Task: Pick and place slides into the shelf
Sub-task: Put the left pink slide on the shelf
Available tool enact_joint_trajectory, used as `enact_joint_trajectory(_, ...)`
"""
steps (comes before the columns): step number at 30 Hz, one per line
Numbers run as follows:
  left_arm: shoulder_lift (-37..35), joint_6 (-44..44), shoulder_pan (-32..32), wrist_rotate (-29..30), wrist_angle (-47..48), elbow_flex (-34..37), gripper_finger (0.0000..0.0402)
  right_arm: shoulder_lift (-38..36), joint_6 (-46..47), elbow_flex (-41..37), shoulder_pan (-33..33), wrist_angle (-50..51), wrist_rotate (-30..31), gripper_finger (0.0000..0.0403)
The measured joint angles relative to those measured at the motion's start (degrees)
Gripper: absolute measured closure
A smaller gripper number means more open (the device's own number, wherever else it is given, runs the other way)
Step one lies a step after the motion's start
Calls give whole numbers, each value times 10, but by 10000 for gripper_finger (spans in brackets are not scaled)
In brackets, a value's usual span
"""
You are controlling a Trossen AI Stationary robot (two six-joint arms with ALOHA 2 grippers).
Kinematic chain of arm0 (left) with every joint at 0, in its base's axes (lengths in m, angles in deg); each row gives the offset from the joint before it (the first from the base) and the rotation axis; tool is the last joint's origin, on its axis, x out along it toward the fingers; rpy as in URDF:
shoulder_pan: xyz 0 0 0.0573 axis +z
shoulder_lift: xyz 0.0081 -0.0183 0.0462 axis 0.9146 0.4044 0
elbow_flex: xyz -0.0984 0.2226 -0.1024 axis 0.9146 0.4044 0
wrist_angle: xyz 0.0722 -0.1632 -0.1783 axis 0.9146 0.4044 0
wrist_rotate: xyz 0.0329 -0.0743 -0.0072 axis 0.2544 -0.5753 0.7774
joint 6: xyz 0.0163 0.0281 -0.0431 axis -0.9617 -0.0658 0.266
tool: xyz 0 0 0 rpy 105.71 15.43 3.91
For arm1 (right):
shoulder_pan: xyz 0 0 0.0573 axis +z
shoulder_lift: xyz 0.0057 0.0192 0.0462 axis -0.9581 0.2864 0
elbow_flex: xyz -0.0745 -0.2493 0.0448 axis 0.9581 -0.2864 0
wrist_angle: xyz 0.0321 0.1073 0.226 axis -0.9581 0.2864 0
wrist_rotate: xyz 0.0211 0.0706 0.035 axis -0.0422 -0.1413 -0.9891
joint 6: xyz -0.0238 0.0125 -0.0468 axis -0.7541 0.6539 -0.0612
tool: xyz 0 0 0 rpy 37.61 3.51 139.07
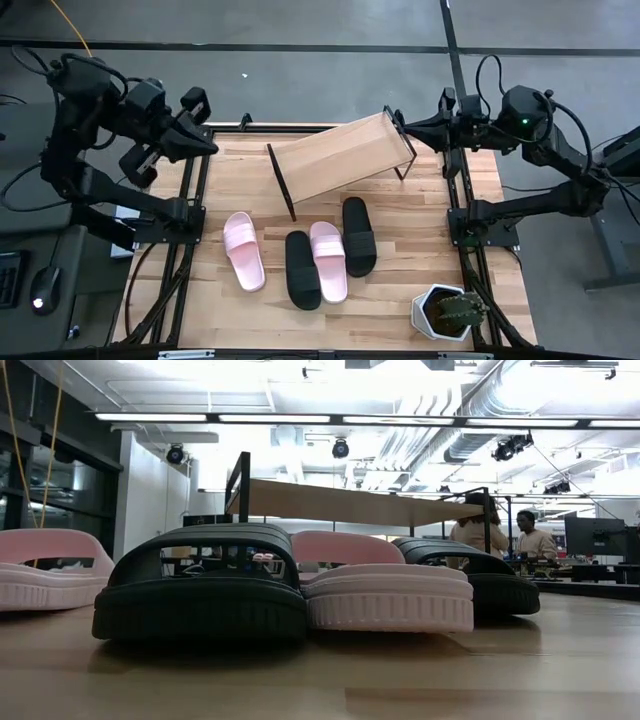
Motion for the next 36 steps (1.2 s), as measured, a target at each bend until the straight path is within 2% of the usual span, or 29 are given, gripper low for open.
enact_joint_trajectory(6, 41, 5, -85, -62, -72, -14, 399, 0, 0, 0, 0, 0, 0, 402)
enact_joint_trajectory(12, 63, -45, -178, -62, -93, -15, 399, 0, 0, 0, 0, 0, 0, 402)
enact_joint_trajectory(22, 79, -54, -307, 93, -112, -15, 399, 0, 0, 0, 0, 14, 0, 402)
enact_joint_trajectory(31, 104, -38, -423, 272, -130, -15, 399, 0, 0, 0, 0, 22, 0, 402)
enact_joint_trajectory(36, 118, -61, -484, 287, -138, -15, 399, 0, 0, 0, 0, 31, -1, 402)
